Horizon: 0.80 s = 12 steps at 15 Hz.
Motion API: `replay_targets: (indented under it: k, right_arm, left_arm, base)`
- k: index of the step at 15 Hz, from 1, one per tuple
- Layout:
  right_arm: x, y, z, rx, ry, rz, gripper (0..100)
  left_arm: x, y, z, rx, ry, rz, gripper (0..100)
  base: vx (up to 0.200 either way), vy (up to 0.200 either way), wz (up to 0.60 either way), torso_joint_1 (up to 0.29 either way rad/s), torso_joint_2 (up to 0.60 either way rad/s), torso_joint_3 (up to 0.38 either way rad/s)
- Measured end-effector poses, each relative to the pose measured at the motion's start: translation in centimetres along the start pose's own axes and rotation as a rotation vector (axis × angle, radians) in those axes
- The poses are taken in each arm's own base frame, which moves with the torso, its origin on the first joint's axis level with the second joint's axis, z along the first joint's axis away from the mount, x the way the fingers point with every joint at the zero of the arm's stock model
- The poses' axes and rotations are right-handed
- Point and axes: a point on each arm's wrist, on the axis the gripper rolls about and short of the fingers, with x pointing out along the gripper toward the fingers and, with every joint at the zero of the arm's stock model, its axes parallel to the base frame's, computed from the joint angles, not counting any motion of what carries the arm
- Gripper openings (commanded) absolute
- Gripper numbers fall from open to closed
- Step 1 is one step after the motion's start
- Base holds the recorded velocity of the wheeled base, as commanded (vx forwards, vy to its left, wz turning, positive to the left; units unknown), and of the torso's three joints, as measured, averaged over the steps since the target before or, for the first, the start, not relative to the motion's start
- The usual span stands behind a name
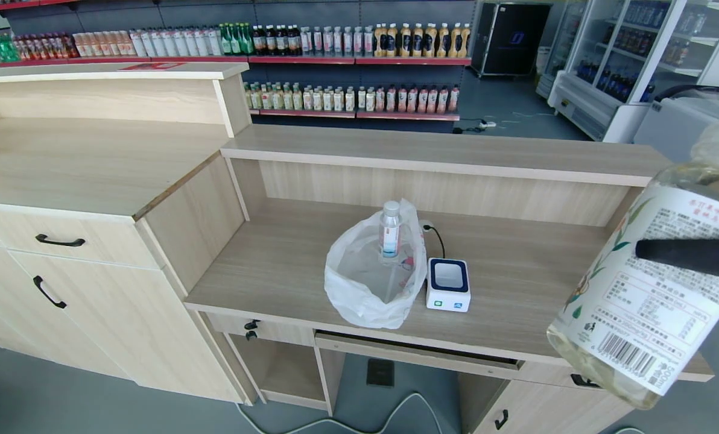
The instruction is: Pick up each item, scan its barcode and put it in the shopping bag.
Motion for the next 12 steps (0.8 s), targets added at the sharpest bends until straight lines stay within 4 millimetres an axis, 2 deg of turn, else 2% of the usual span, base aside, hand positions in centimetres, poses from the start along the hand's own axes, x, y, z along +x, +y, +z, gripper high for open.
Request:
replay_targets:
  k: [12]
  right_arm:
    - [-1.3, 1.1, -0.8, 0.004, 0.004, 0.016, 0]
  left_arm:
    - [0.0, 0.0, 0.0, 0.000, 0.000, 0.000, 100]
  base:
    - [0.000, 0.000, 0.00, 0.000, 0.00, 0.000]
